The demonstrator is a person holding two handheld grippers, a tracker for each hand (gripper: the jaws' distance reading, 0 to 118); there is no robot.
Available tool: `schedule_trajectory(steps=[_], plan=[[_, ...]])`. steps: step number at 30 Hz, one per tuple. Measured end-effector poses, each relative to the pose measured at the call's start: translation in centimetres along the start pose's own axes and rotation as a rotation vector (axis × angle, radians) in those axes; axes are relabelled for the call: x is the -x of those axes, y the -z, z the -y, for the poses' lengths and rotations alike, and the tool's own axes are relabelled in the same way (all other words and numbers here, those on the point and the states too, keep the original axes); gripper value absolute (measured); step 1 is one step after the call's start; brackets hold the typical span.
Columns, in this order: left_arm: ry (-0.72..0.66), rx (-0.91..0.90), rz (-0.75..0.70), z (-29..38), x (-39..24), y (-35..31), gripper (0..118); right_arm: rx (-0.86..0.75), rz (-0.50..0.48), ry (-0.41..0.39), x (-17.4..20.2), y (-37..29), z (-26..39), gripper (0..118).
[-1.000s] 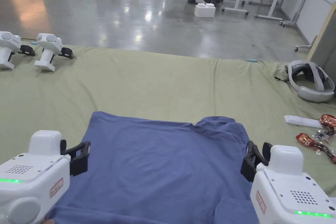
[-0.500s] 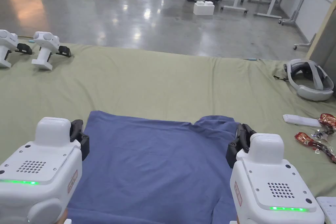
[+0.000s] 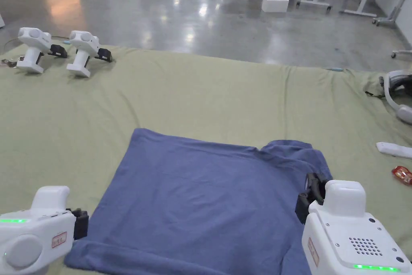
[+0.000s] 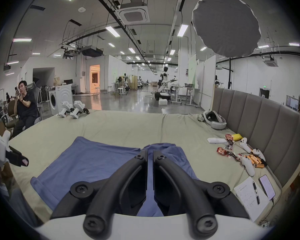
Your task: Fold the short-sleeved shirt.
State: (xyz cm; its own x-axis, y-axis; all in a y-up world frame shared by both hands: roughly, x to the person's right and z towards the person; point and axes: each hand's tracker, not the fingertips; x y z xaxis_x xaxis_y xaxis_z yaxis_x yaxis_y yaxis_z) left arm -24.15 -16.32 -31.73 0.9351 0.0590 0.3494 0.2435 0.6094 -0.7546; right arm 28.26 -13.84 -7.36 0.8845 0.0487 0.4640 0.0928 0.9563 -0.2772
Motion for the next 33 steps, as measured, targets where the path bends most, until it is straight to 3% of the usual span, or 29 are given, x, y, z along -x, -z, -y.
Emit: schedule_trajectory(steps=[2,3,6,12,15,17,22,26,31,33], plan=[[-0.036,0.061,-0.004,0.8,1.1,1.1,57,0.023,-0.004,0.003,-0.1,0.2,0.5,8],[-0.068,0.083,0.001,1.5,1.5,1.7,67,0.037,-0.006,0.003,-0.1,0.3,0.8,8],[-0.125,0.146,-0.018,2.4,2.2,3.0,69,0.065,-0.009,0.006,-0.4,0.5,1.5,8],[-0.081,0.316,-0.054,3.3,1.7,6.7,69,0.107,0.003,0.003,-1.7,0.1,2.8,8],[-0.051,0.252,-0.089,3.2,0.8,5.3,68,0.127,0.024,0.017,-3.1,-0.6,3.4,8],[-0.041,0.252,-0.088,3.0,0.5,5.3,61,0.143,0.037,0.026,-4.1,-1.1,3.7,8],[0.038,0.226,-0.056,2.3,-0.9,5.5,12,0.204,0.068,0.033,-7.8,-2.8,3.7,8],[0.061,0.205,-0.076,2.7,-1.6,4.8,9,0.390,0.018,0.027,-11.3,-3.7,3.7,15],[0.028,0.211,-0.046,2.8,-0.5,5.1,9,0.543,0.028,0.007,-13.4,-5.3,5.4,57],[0.027,0.213,-0.039,2.8,-0.3,5.1,9,0.600,0.033,0.021,-13.6,-5.8,6.5,69]])
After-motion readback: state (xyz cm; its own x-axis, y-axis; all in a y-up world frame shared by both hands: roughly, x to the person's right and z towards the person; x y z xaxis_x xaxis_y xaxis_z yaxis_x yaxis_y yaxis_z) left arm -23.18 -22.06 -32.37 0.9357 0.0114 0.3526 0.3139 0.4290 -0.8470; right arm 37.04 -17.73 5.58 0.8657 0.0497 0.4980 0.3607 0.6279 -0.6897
